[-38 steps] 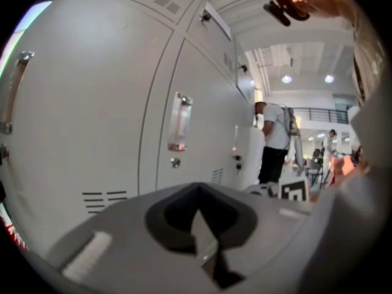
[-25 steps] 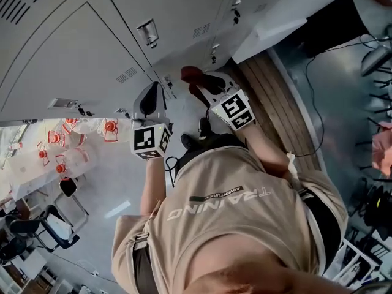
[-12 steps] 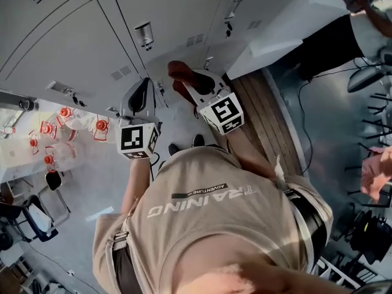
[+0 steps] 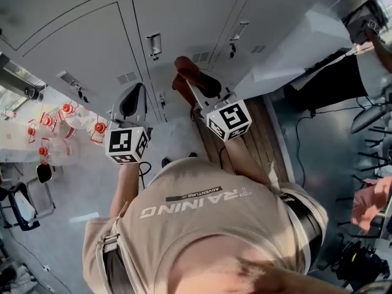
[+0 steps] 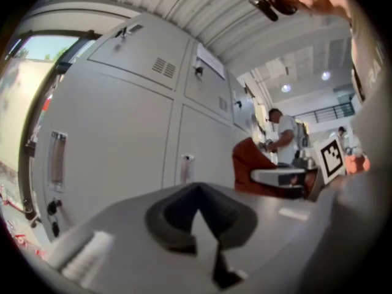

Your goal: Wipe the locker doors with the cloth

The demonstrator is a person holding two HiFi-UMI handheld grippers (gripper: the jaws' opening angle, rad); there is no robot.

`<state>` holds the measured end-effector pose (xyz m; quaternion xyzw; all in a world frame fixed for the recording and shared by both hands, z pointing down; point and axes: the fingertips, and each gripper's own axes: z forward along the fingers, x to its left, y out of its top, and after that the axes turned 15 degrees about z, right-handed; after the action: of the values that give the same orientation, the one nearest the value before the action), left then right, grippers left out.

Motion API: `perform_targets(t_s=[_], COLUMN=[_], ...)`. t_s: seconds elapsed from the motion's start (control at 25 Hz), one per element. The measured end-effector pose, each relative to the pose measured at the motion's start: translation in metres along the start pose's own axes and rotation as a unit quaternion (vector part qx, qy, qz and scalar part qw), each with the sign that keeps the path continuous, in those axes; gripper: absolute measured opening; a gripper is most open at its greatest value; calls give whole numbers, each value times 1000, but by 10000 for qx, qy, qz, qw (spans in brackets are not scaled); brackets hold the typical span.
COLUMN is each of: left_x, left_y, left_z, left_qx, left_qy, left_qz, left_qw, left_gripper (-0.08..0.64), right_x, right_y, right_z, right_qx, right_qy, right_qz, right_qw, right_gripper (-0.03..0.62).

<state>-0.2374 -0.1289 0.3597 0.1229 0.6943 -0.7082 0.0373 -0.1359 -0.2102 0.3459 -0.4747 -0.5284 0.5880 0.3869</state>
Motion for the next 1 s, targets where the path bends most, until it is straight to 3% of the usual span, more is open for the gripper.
perform_targets(t_s=[0.2, 0.56, 1.0], left_x=[-6, 5, 12], left_y=[0, 25, 19], left_z=[-6, -15, -19], left_qx=[-8, -172, -117], left_qy=[33, 156, 107], left_qz=[-52, 392, 308], left_qw=[10000, 9990, 9994], left_gripper=[6, 6, 6], right_x=[11, 11, 13], right_y=[9, 12, 10], right_z=[-7, -19, -14], right_qx=[5, -117, -27], right_qy=[238, 103, 67], right_qz=[-88, -77, -127], right_qw=[9997, 9998, 9999], right_gripper=[66, 66, 65])
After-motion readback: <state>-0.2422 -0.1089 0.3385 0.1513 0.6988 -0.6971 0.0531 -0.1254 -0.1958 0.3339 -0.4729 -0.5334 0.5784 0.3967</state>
